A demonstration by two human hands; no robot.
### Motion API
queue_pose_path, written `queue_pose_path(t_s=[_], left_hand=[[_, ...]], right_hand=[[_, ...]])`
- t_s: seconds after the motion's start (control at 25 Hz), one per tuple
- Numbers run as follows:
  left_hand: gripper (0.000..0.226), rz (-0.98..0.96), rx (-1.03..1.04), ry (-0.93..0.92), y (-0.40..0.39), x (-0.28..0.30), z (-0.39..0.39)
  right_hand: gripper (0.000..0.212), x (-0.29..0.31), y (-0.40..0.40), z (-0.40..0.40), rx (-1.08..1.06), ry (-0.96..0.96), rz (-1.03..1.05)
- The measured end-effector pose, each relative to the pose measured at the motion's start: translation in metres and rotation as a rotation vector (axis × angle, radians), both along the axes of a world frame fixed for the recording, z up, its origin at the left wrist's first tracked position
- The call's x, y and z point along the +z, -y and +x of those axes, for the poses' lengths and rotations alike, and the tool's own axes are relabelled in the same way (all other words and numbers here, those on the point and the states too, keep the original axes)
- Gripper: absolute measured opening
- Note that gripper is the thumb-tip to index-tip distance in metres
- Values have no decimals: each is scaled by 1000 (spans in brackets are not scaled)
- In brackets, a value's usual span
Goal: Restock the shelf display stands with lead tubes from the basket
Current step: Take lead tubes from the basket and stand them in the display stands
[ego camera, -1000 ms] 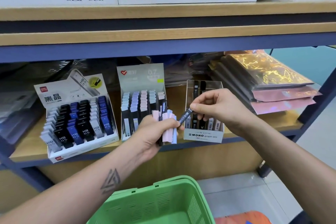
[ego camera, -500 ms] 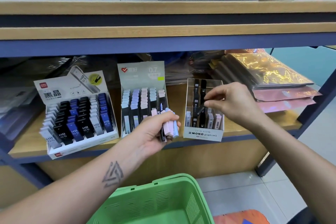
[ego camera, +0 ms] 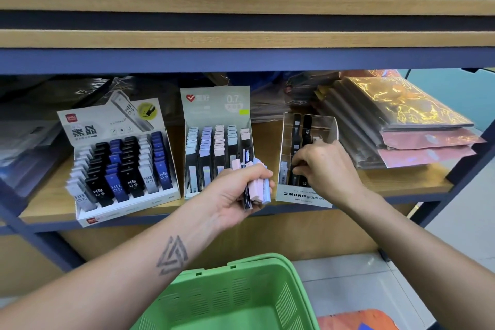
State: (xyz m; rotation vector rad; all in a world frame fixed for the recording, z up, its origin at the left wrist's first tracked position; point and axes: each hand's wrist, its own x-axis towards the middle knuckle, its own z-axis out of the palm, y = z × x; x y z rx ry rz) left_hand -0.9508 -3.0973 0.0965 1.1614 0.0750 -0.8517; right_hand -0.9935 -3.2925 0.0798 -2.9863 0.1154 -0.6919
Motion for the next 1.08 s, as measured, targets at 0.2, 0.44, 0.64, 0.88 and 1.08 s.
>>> queue_pose_path(t_s=[0.2, 0.44, 0.64, 0.88, 1.08], left_hand=[[18, 2, -8, 10, -2, -1, 0], [8, 26, -41, 3, -3, -8, -2], [9, 16, -72, 4, -1, -11, -4], [31, -44, -132, 32, -1, -14, -7], [26, -91, -108, 1, -5, -14, -4]], right_hand=[[10, -13, -3, 1, -30, 56, -39], [6, -15, -1, -4, -57, 79, -28], [11, 5, -6, -11, -10, 93, 450], [17, 17, -23, -21, 257, -272, 1193], [27, 11, -20, -20, 292, -312, 1300]])
